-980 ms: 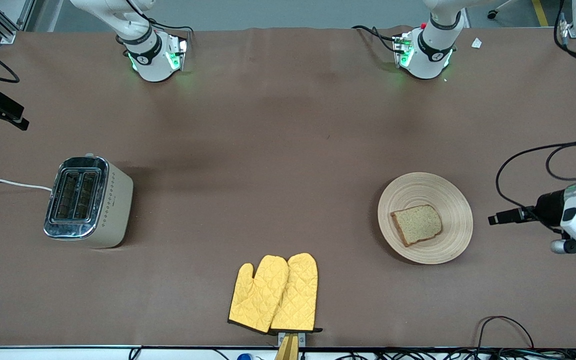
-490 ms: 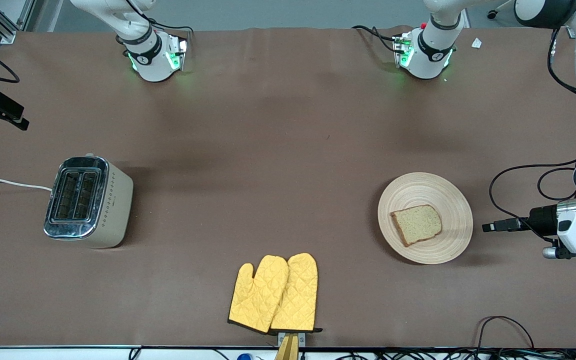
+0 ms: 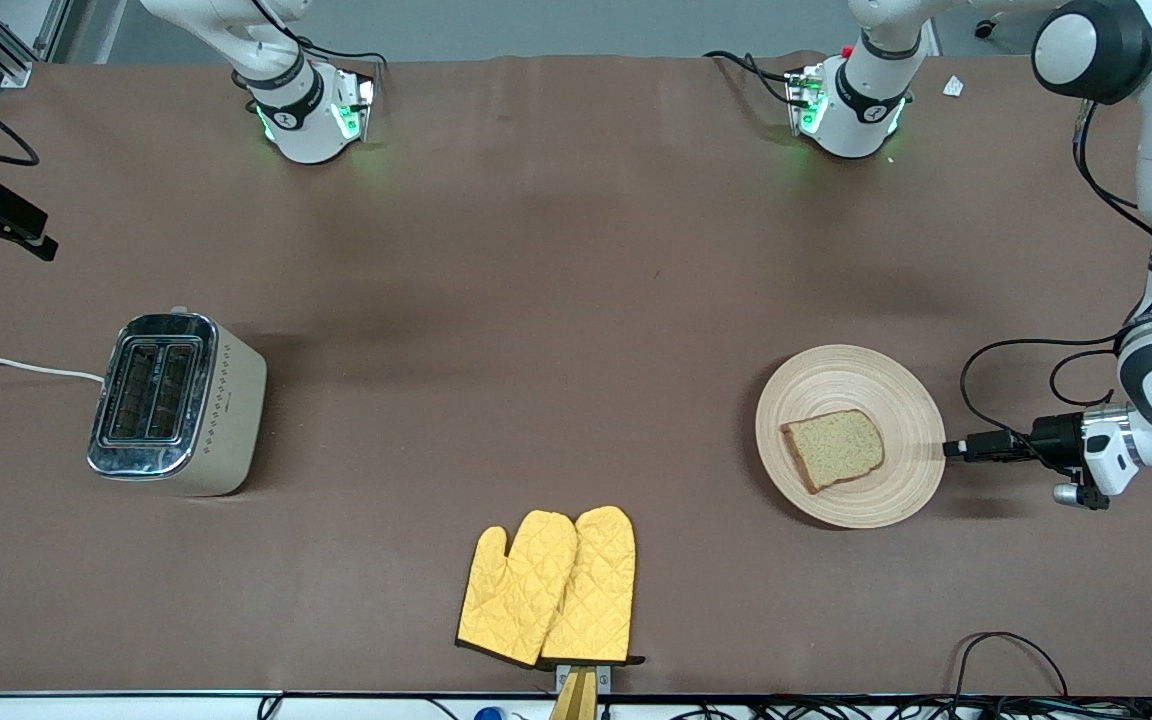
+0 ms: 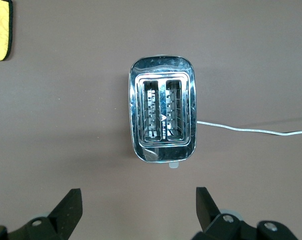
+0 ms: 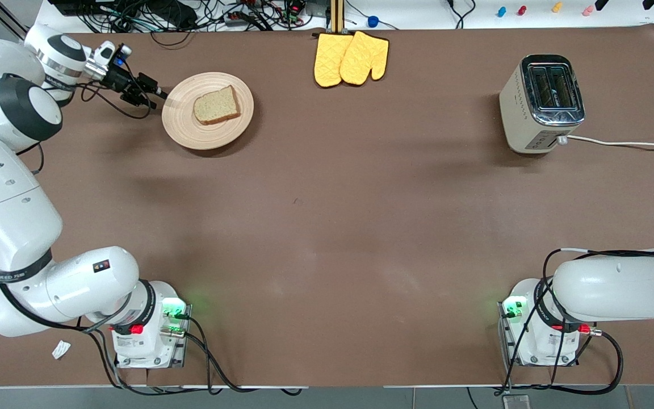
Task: Move plate and put bread in toaster
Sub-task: 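Grip the wooden plate rim with the left gripper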
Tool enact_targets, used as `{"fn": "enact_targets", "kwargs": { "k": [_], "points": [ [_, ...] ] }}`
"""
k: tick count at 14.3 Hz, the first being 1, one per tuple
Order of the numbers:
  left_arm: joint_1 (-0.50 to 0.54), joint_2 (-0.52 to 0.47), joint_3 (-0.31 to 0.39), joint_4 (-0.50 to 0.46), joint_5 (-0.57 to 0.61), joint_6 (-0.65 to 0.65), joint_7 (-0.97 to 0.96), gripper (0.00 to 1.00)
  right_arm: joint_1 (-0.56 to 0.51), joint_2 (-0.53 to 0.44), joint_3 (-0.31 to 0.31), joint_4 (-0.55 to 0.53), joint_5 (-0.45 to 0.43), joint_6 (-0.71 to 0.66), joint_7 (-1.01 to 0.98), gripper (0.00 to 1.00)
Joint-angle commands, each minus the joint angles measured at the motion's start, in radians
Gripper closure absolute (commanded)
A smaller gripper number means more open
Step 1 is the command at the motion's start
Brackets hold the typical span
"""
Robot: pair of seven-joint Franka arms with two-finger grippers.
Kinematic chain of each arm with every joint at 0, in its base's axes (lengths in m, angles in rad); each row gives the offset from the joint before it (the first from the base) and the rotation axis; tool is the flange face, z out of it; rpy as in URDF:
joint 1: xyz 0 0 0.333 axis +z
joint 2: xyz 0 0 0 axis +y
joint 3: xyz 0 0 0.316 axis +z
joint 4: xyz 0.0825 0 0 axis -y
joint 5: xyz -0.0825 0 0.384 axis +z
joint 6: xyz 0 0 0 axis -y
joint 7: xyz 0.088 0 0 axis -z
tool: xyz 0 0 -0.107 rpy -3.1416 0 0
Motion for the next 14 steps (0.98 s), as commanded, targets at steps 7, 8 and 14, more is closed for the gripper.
{"fn": "enact_targets", "kwargs": {
  "k": [7, 8, 14],
  "points": [
    [0.012, 0.035, -0.011, 0.012, -0.079, -0.109, 0.053, 0.63, -0.01, -0.009, 0.0, -0.018, 0.003, 0.004, -0.01, 0.0],
    [0.012, 0.035, -0.011, 0.012, -0.078, -0.118, 0.059, 0.73, -0.01, -0.009, 0.0, -0.018, 0.003, 0.004, -0.01, 0.0],
    [0.006, 0.035, -0.014, 0.015, -0.078, -0.158, 0.141, 1.0, -0.012, -0.003, 0.0, 0.001, 0.004, 0.025, -0.013, 0.0]
  ]
}}
